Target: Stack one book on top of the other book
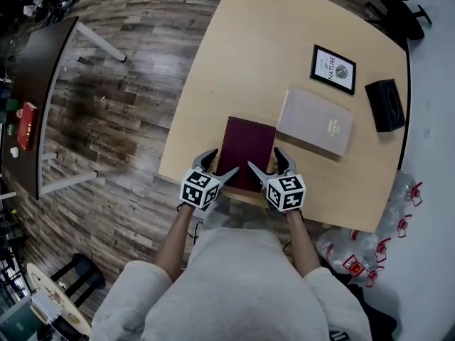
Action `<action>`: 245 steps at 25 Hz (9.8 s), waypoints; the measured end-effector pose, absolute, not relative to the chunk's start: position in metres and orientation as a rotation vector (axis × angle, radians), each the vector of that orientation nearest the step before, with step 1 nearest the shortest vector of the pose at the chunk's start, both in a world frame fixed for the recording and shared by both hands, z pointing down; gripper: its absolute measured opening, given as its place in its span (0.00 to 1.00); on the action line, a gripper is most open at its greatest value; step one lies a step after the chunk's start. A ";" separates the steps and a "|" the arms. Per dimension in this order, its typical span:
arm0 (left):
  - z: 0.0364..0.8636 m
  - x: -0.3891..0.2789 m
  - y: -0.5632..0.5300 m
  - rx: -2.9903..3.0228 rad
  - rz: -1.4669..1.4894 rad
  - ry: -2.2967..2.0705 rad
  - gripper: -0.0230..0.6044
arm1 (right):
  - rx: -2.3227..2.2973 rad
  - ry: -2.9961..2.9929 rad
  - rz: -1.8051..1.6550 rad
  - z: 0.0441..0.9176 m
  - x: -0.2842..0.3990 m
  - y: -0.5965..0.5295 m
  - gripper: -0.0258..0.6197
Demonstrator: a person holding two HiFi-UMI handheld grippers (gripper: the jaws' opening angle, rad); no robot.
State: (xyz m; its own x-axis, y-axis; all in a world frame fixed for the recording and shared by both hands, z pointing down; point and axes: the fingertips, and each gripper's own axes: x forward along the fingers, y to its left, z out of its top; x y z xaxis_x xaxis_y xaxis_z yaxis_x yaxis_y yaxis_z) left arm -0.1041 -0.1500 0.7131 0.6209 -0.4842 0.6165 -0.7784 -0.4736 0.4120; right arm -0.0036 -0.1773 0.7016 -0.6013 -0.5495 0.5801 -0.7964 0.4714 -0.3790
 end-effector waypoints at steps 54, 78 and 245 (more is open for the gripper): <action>0.724 -0.095 -0.156 2.075 0.598 -0.946 0.64 | 1.094 -2.254 0.996 0.724 -0.018 -0.187 0.69; 0.671 -0.098 -0.200 2.210 0.576 -1.151 0.57 | 1.290 -2.345 0.737 0.663 -0.014 -0.224 0.67; 0.648 0.117 -0.357 2.376 0.738 -0.793 0.50 | 1.728 -2.071 0.850 0.641 0.255 -0.333 0.53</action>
State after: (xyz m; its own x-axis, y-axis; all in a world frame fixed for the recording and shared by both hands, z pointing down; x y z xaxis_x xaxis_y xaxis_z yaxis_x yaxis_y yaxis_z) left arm 0.1174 -0.3574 0.6482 0.6794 -0.3720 0.6325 -0.6578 -0.6908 0.3003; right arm 0.2553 -0.3330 0.6406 -0.2226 -0.7801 0.5847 -0.9659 0.0953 -0.2406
